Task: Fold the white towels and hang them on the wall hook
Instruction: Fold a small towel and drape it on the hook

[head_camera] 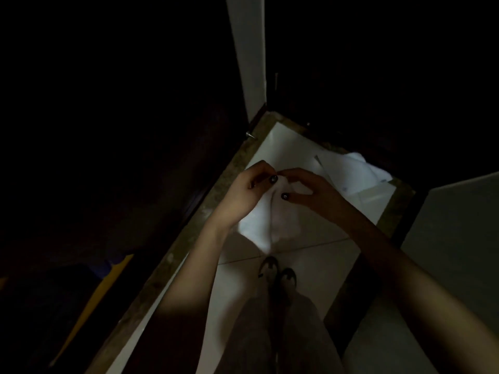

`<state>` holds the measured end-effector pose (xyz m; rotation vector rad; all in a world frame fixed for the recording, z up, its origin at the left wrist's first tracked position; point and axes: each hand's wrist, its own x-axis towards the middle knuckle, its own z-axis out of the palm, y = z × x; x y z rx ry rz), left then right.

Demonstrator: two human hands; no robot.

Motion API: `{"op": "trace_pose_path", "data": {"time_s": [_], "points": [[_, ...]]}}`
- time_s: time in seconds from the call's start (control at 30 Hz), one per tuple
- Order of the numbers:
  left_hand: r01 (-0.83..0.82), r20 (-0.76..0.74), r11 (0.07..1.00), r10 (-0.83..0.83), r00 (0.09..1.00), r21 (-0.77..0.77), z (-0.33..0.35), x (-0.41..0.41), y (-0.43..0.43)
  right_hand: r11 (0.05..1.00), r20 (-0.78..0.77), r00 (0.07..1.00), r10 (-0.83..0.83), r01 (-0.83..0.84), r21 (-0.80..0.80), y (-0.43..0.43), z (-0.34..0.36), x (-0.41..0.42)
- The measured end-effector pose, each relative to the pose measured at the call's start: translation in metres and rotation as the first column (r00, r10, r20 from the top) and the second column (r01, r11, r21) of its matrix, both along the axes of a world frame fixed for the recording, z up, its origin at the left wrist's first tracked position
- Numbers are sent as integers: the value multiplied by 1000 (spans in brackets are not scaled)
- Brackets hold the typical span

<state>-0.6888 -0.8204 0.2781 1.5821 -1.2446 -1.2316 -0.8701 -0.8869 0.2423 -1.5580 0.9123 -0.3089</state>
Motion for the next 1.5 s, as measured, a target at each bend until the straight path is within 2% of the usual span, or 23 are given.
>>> {"op": "trace_pose_path", "data": {"time_s": [0.17, 0.3, 0.43, 0.6, 0.7, 0.8, 0.97, 1.07, 1.13, 1.2, 1.27, 1.43, 1.5], "points": [[-161, -9, 982, 161, 987, -98, 97, 11, 62, 999, 37, 999, -18, 19, -38, 32, 100, 26], [-333, 1, 933, 336, 942, -140, 144, 16, 127, 978, -113, 988, 101, -119, -174, 73, 141, 42], [-503, -3, 840, 513, 858, -202, 181, 20, 194, 942, -162, 981, 106, -151, -299, 124, 167, 51], [-621, 29, 730, 654, 756, -286, 217, 33, 273, 894, -150, 988, -28, -43, -446, 170, 195, 52], [-698, 0, 634, 740, 672, -333, 237, 38, 318, 860, -138, 987, 80, -138, -492, 193, 215, 65], [-734, 35, 548, 810, 585, -402, 253, 45, 352, 869, -16, 984, 176, -163, -467, 218, 235, 83], [-771, 72, 363, 920, 385, -523, 281, 62, 406, 906, 181, 959, 217, -128, -404, 264, 282, 123], [-804, 33, 271, 954, 299, -530, 293, 79, 444, 956, 318, 926, 205, -119, -269, 307, 313, 149], [-818, 15, 234, 964, 266, -526, 301, 92, 471, 956, 359, 896, 263, -192, -221, 340, 332, 163], [-821, 7, 237, 962, 273, -519, 310, 104, 497, 931, 399, 844, 359, -295, -214, 378, 349, 177], [-808, 8, 284, 945, 327, -517, 318, 111, 524, 897, 435, 784, 442, -393, -203, 419, 358, 190], [-675, 124, 559, 806, 579, -482, 328, 130, 588, 799, 348, 719, 601, -551, -242, 508, 354, 226], [-624, 175, 630, 755, 632, -462, 330, 142, 611, 804, 324, 736, 595, -531, -269, 536, 349, 239]]}}
